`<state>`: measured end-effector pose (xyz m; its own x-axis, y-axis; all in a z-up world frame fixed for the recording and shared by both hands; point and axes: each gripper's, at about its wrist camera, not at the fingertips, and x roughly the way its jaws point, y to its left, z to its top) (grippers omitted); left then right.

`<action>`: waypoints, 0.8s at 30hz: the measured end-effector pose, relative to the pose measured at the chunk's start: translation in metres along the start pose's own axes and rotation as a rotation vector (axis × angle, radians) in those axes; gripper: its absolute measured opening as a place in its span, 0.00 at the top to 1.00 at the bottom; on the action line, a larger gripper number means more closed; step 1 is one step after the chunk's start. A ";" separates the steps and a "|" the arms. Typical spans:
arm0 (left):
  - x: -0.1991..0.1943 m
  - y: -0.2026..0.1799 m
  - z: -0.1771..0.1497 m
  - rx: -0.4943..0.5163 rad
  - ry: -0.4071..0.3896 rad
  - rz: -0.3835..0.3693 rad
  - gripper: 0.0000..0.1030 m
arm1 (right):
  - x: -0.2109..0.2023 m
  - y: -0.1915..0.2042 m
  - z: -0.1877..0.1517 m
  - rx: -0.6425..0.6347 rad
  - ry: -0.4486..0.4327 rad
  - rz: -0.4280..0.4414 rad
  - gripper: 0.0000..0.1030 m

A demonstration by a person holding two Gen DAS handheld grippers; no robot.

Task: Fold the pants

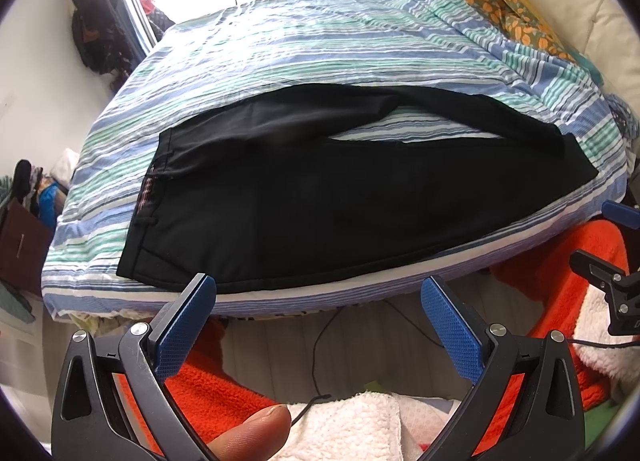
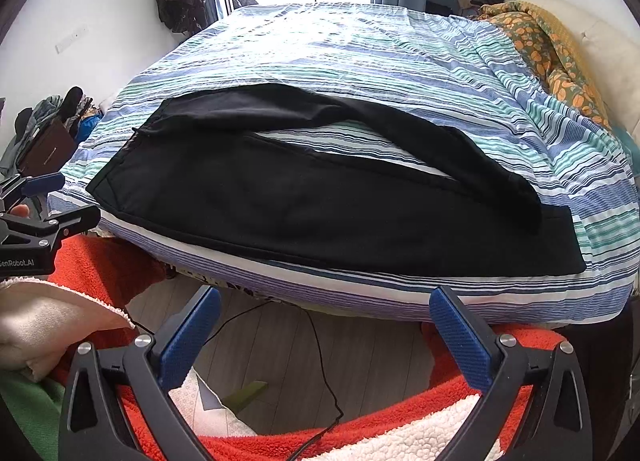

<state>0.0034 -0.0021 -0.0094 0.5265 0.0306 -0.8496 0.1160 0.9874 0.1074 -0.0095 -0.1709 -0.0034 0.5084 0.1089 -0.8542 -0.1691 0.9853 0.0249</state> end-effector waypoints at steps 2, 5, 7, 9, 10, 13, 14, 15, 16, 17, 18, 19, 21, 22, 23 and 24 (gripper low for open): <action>0.000 0.000 0.000 0.000 -0.001 0.000 0.01 | 0.000 0.001 -0.001 -0.001 0.000 0.000 0.00; -0.001 -0.001 0.001 0.003 -0.002 -0.001 0.01 | 0.000 0.001 -0.001 -0.004 -0.001 0.001 0.00; -0.002 -0.002 0.001 0.006 -0.006 0.000 0.01 | -0.001 0.001 -0.001 -0.006 -0.006 0.000 0.00; -0.001 -0.002 0.000 0.008 -0.002 -0.001 0.01 | 0.000 -0.001 -0.002 -0.003 -0.004 0.003 0.00; -0.001 -0.002 0.000 0.008 0.001 -0.002 0.01 | 0.000 -0.001 -0.003 -0.001 -0.002 0.004 0.00; 0.000 0.000 -0.001 0.004 0.004 -0.001 0.01 | 0.001 -0.002 -0.003 0.003 0.002 0.005 0.00; 0.000 0.001 -0.001 0.002 0.004 -0.001 0.01 | 0.001 -0.001 -0.003 0.003 0.002 0.005 0.00; 0.000 0.001 -0.001 0.001 0.003 0.000 0.01 | 0.001 -0.001 -0.003 0.003 0.002 0.005 0.00; 0.000 0.001 -0.001 0.001 0.002 0.000 0.01 | 0.001 0.000 -0.003 0.002 0.002 0.005 0.00; 0.000 0.001 -0.001 0.002 0.003 -0.001 0.01 | 0.001 -0.001 -0.003 0.001 0.002 0.005 0.00; 0.000 0.001 -0.001 0.003 0.003 -0.001 0.01 | 0.001 0.000 -0.003 0.000 0.002 0.005 0.00; 0.000 0.001 -0.001 0.005 0.002 0.000 0.01 | 0.001 0.000 -0.003 -0.001 0.001 0.004 0.00; 0.000 0.001 -0.001 0.005 0.002 0.000 0.01 | 0.001 0.000 -0.003 0.000 0.001 0.004 0.00; 0.001 0.001 -0.001 0.005 0.003 -0.001 0.01 | 0.001 0.000 -0.003 0.001 0.001 0.004 0.00; 0.001 0.001 -0.001 0.005 0.004 -0.001 0.01 | 0.001 0.000 -0.003 0.003 0.001 0.004 0.00; 0.001 0.001 -0.001 0.005 0.005 -0.001 0.01 | 0.001 0.000 -0.003 0.005 0.002 0.004 0.00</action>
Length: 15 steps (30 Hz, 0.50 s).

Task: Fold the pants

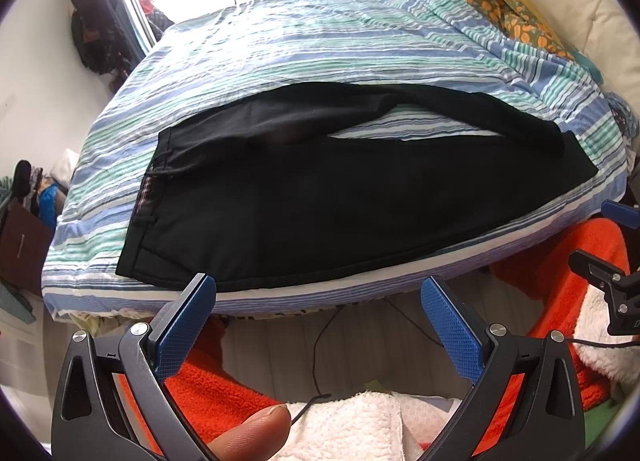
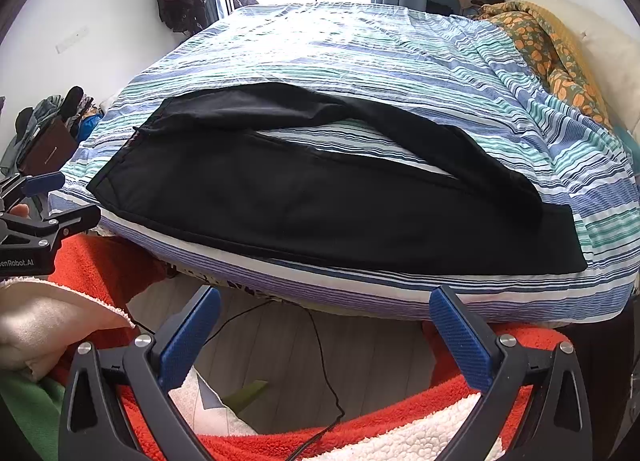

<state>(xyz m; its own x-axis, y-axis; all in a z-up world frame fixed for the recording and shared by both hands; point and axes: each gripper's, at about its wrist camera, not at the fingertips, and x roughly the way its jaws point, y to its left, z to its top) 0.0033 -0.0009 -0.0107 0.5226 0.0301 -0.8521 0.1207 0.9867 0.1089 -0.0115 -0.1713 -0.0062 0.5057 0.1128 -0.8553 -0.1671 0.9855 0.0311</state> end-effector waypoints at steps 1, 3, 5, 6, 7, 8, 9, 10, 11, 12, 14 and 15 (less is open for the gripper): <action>0.000 0.000 0.000 0.000 0.000 0.000 0.01 | 0.000 0.000 0.000 0.002 0.001 0.000 0.00; 0.000 0.000 0.000 0.000 0.000 0.000 0.01 | 0.000 -0.001 0.001 0.003 0.003 0.001 0.00; 0.000 0.000 0.000 0.001 0.000 0.000 0.01 | 0.000 0.000 0.000 0.000 0.003 0.002 0.00; 0.000 0.000 0.000 0.001 0.000 0.000 0.01 | 0.000 -0.001 0.000 -0.001 0.004 0.002 0.00; 0.000 0.000 0.000 0.001 -0.001 0.000 0.01 | 0.000 0.000 0.000 -0.003 0.005 0.003 0.00; 0.000 0.000 0.000 0.000 -0.001 0.000 0.01 | 0.000 0.000 0.000 -0.003 0.005 0.004 0.00; 0.000 0.000 0.000 0.000 -0.001 0.001 0.01 | 0.000 0.000 0.000 -0.003 0.005 0.004 0.00; 0.000 0.000 0.000 -0.001 -0.002 0.001 0.01 | 0.000 0.000 0.000 -0.002 0.005 0.004 0.00; 0.001 0.000 0.000 -0.002 -0.003 0.002 0.01 | 0.000 0.000 0.000 -0.001 0.004 0.004 0.00; 0.001 0.000 0.000 -0.003 -0.003 0.002 0.01 | 0.000 -0.001 0.001 0.001 0.003 0.004 0.00; 0.001 0.000 0.000 -0.003 -0.001 0.000 0.01 | 0.001 -0.001 0.001 0.004 0.004 0.004 0.00; 0.001 -0.001 -0.001 -0.002 -0.001 0.000 0.01 | 0.001 -0.001 0.001 0.004 0.005 0.003 0.00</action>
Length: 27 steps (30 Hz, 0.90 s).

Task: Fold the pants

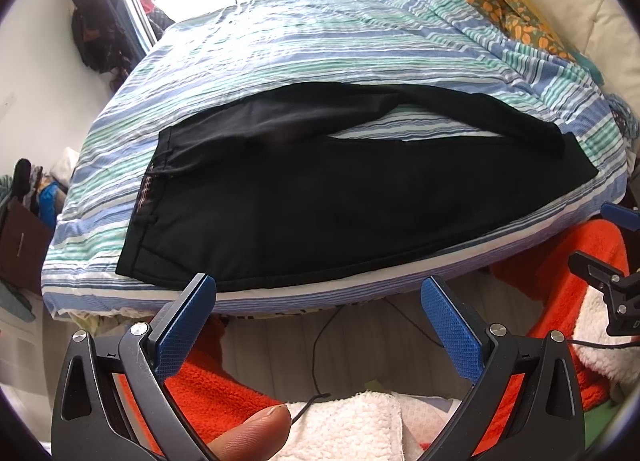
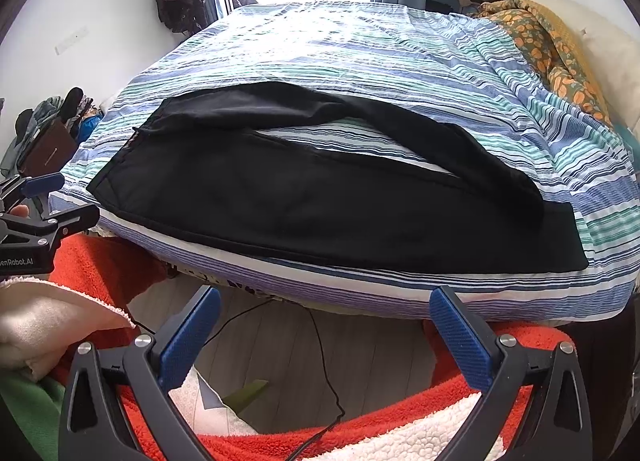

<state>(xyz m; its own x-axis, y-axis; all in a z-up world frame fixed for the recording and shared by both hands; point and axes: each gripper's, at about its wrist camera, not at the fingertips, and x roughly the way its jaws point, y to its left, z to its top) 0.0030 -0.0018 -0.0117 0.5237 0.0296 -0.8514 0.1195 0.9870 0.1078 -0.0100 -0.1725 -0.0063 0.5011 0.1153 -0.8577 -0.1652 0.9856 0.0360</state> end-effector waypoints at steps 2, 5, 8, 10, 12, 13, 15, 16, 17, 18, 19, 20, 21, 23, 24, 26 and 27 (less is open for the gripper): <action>-0.002 -0.002 0.000 0.006 -0.011 0.004 0.01 | -0.001 0.000 0.001 -0.006 -0.007 -0.001 0.00; -0.003 -0.002 -0.001 0.009 -0.012 0.006 0.01 | 0.000 0.001 0.000 -0.013 -0.005 0.000 0.00; -0.003 -0.001 -0.001 0.006 -0.009 0.008 0.01 | -0.003 0.001 0.000 -0.017 -0.012 0.002 0.00; -0.002 0.000 -0.001 -0.001 -0.007 0.011 0.01 | -0.005 0.001 0.001 -0.015 -0.023 0.000 0.00; -0.003 0.001 0.000 -0.006 -0.007 0.012 0.01 | -0.008 -0.001 0.002 -0.008 -0.036 -0.006 0.00; -0.004 0.001 -0.001 -0.007 -0.008 0.013 0.01 | -0.009 -0.002 0.002 -0.003 -0.044 -0.008 0.00; -0.006 0.000 -0.003 -0.007 -0.011 0.013 0.01 | -0.012 -0.002 0.000 0.002 -0.053 -0.007 0.00; -0.007 0.000 -0.003 -0.007 -0.012 0.013 0.01 | -0.013 -0.003 -0.001 0.004 -0.056 -0.006 0.00; -0.007 0.000 -0.004 -0.007 -0.011 0.012 0.01 | -0.014 -0.003 -0.002 0.005 -0.058 -0.006 0.00; -0.007 -0.001 -0.004 -0.008 -0.009 0.011 0.01 | -0.014 -0.004 -0.002 0.006 -0.059 -0.006 0.00; -0.007 -0.001 -0.004 -0.010 -0.004 0.010 0.01 | -0.014 -0.005 -0.002 0.008 -0.059 -0.007 0.00; -0.006 0.000 -0.004 -0.013 -0.001 0.011 0.01 | -0.015 -0.005 -0.002 0.009 -0.062 -0.010 0.00; -0.006 0.000 -0.004 -0.017 0.001 0.012 0.01 | -0.016 -0.006 -0.001 0.011 -0.067 -0.014 0.00; -0.005 0.003 -0.004 -0.029 0.005 0.009 0.01 | -0.018 -0.006 -0.002 0.014 -0.074 -0.022 0.00; -0.005 0.005 -0.005 -0.036 0.009 0.008 0.01 | -0.017 -0.005 -0.002 0.015 -0.074 -0.023 0.00; -0.002 0.008 -0.005 -0.048 0.017 0.008 0.01 | -0.016 -0.005 -0.002 0.015 -0.066 -0.023 0.00; -0.001 0.009 -0.005 -0.053 0.020 0.007 0.01 | -0.015 -0.004 -0.001 0.012 -0.063 -0.024 0.00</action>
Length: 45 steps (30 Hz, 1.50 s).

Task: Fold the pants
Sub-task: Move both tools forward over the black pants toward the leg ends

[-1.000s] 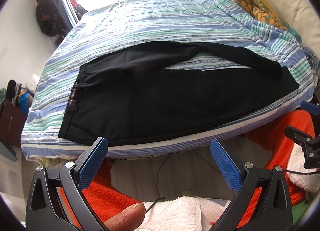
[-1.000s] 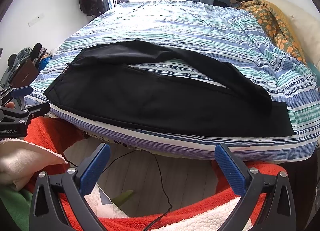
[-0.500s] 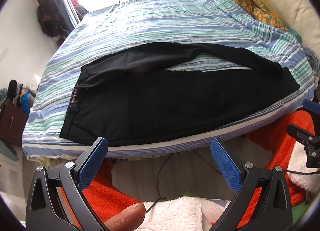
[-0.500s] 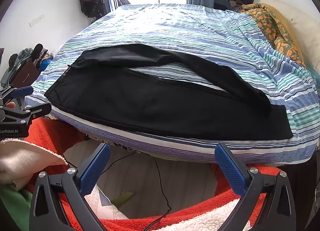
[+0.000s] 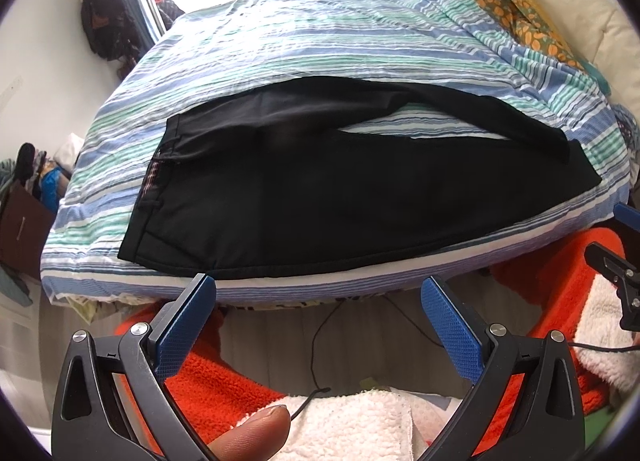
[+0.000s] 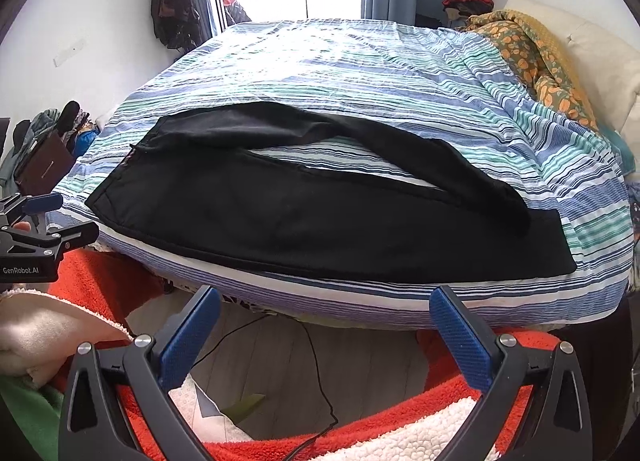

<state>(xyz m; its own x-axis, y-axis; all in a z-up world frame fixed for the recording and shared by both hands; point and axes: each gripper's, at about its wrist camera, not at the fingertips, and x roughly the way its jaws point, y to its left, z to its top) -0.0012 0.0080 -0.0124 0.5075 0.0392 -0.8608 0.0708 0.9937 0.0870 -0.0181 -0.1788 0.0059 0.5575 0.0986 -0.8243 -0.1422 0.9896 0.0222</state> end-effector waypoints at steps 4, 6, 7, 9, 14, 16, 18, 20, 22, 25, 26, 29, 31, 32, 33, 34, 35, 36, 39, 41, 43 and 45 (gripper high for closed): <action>0.003 0.003 0.000 -0.013 0.006 -0.005 0.01 | 0.002 0.006 0.001 -0.024 0.005 -0.002 0.00; 0.003 0.003 0.000 -0.015 0.008 -0.007 0.01 | 0.003 0.008 0.002 -0.035 0.008 -0.002 0.00; 0.004 0.004 0.000 -0.016 0.010 -0.008 0.01 | 0.003 0.009 0.002 -0.038 0.010 -0.003 0.00; 0.006 0.004 -0.001 -0.019 0.017 -0.008 0.01 | 0.004 0.009 0.002 -0.038 0.015 -0.003 0.00; 0.012 0.006 0.000 -0.025 0.039 -0.016 0.01 | 0.007 0.007 0.001 -0.030 0.024 -0.002 0.00; 0.014 0.007 0.001 -0.024 0.044 -0.019 0.01 | 0.009 0.007 0.001 -0.031 0.026 0.000 0.00; 0.014 0.008 0.005 -0.006 0.014 0.008 0.01 | 0.009 0.005 0.002 -0.030 0.024 0.005 0.00; 0.005 0.013 0.018 0.038 -0.106 0.075 0.01 | 0.006 0.000 0.006 -0.025 -0.006 0.004 0.00; -0.012 0.023 0.038 0.045 -0.265 0.127 0.01 | -0.005 -0.012 0.016 -0.016 -0.086 -0.015 0.00; -0.041 0.042 0.065 -0.039 -0.479 0.078 0.00 | -0.028 -0.037 0.038 0.021 -0.226 -0.046 0.00; -0.044 0.044 0.071 -0.057 -0.535 0.066 0.00 | -0.036 -0.045 0.045 0.045 -0.273 -0.042 0.00; -0.027 0.035 0.082 -0.062 -0.508 0.088 0.00 | -0.047 -0.061 0.054 0.108 -0.385 0.011 0.00; 0.002 0.025 0.077 -0.076 -0.355 0.034 0.00 | -0.021 -0.066 0.055 0.137 -0.308 0.060 0.00; 0.015 0.020 0.069 -0.094 -0.294 -0.001 0.00 | 0.004 -0.068 0.053 0.156 -0.192 0.082 0.00; 0.024 0.015 0.060 -0.108 -0.245 -0.034 0.00 | 0.027 -0.070 0.049 0.180 -0.089 0.095 0.00; 0.032 0.009 0.050 -0.112 -0.203 -0.061 0.00 | 0.045 -0.072 0.041 0.199 -0.023 0.109 0.00; 0.038 0.004 0.041 -0.105 -0.163 -0.085 0.00 | 0.056 -0.073 0.034 0.200 0.003 0.118 0.01; 0.043 -0.002 0.034 -0.091 -0.128 -0.103 0.00 | 0.063 -0.076 0.029 0.179 0.012 0.109 0.01; 0.049 -0.013 0.026 -0.082 -0.072 -0.123 0.01 | 0.077 -0.087 0.028 0.013 0.008 -0.004 0.01; 0.048 -0.009 0.028 -0.111 -0.078 -0.127 0.01 | 0.091 -0.106 0.034 -0.087 0.017 -0.101 0.01; 0.049 -0.002 0.033 -0.148 -0.086 -0.125 0.01 | 0.106 -0.135 0.041 -0.128 0.032 -0.192 0.01; 0.050 0.001 0.039 -0.169 -0.087 -0.138 0.01 | 0.118 -0.166 0.049 -0.160 0.014 -0.263 0.01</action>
<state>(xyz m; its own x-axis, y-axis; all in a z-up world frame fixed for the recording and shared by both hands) 0.0579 0.0072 -0.0361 0.5753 -0.1004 -0.8118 0.0040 0.9928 -0.1200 0.1107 -0.3261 -0.0671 0.5811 -0.1611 -0.7977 -0.1224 0.9517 -0.2814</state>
